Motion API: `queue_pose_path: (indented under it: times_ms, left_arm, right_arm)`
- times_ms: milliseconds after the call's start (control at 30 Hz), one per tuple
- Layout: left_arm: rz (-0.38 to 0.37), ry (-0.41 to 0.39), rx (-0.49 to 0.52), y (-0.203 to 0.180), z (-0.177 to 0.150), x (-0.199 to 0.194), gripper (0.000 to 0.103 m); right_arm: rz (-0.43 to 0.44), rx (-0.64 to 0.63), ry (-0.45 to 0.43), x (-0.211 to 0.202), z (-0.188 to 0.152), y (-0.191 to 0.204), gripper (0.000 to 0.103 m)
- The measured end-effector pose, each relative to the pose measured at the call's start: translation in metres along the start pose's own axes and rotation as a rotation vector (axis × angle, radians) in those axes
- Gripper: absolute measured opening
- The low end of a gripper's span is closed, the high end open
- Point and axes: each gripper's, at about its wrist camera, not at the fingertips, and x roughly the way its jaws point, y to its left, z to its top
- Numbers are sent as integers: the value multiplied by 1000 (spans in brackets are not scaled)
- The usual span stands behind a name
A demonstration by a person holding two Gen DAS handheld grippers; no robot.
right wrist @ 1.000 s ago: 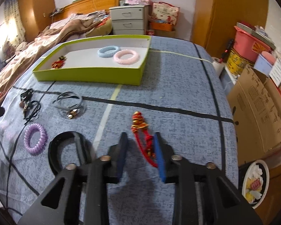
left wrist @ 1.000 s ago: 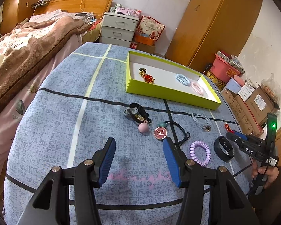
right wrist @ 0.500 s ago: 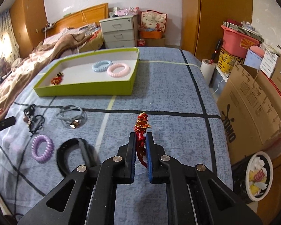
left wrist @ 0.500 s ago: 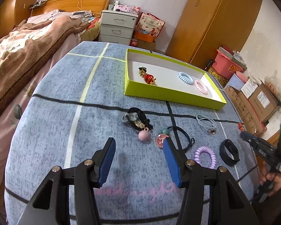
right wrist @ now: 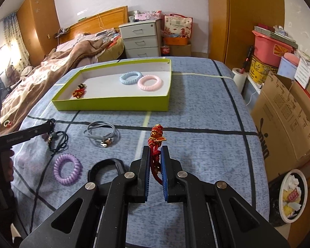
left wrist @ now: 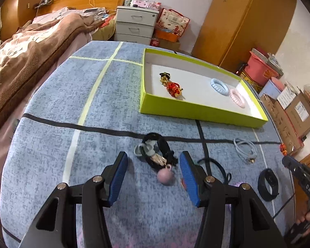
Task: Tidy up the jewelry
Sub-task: 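Grasp the black hair tie with pink bead using the left tool while the right tool holds the tassel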
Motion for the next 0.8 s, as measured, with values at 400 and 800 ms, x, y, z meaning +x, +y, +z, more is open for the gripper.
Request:
queue_pose_path:
  times_ms: [400,800]
  left_arm:
    - [98,-12,61,-7,-4,0,39]
    - [77,-16,49,3,-2,-3,19]
  right_arm:
    - [33,-9,-16,0,1,11,10]
    - [35,-9,-17,3,1,18,10]
